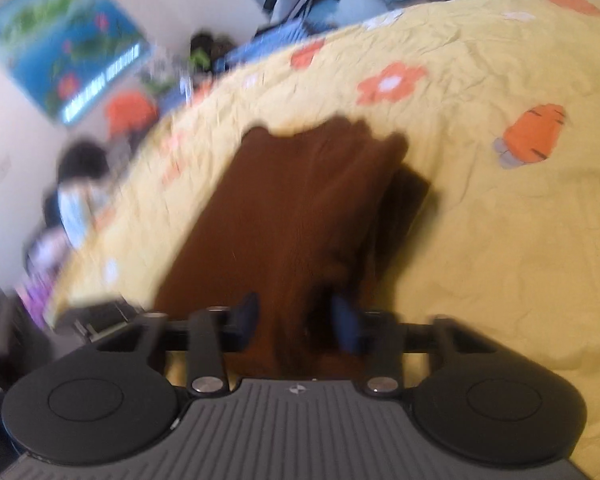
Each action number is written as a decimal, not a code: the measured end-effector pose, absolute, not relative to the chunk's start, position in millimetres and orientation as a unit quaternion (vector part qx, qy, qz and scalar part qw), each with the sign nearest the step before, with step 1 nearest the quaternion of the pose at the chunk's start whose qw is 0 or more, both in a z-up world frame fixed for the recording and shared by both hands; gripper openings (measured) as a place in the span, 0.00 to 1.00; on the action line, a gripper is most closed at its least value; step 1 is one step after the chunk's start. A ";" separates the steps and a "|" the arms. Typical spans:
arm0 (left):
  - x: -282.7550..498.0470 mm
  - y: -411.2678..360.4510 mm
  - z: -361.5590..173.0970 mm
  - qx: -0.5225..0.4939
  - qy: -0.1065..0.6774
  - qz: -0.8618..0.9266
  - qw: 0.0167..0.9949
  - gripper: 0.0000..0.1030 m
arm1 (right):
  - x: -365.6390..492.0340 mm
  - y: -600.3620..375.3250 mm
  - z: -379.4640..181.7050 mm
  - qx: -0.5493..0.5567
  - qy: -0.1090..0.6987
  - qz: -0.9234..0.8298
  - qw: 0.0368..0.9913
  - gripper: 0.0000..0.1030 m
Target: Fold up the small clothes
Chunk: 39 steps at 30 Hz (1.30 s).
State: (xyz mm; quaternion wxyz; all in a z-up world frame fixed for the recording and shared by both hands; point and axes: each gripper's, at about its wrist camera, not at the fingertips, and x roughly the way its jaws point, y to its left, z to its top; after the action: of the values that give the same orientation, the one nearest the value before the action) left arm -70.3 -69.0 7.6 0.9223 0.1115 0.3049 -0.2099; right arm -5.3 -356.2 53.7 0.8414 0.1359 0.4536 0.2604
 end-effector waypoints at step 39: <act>140.9 66.8 52.3 -0.190 0.361 -0.127 0.904 0.35 | 156.2 -316.4 11.3 0.372 0.400 0.231 0.805 0.67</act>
State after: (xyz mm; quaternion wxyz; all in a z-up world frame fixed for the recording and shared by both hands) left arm 140.9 66.8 52.3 0.9041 -0.1904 0.3608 -0.1273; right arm 156.2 -316.4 11.3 0.8051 0.3722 0.4002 0.2307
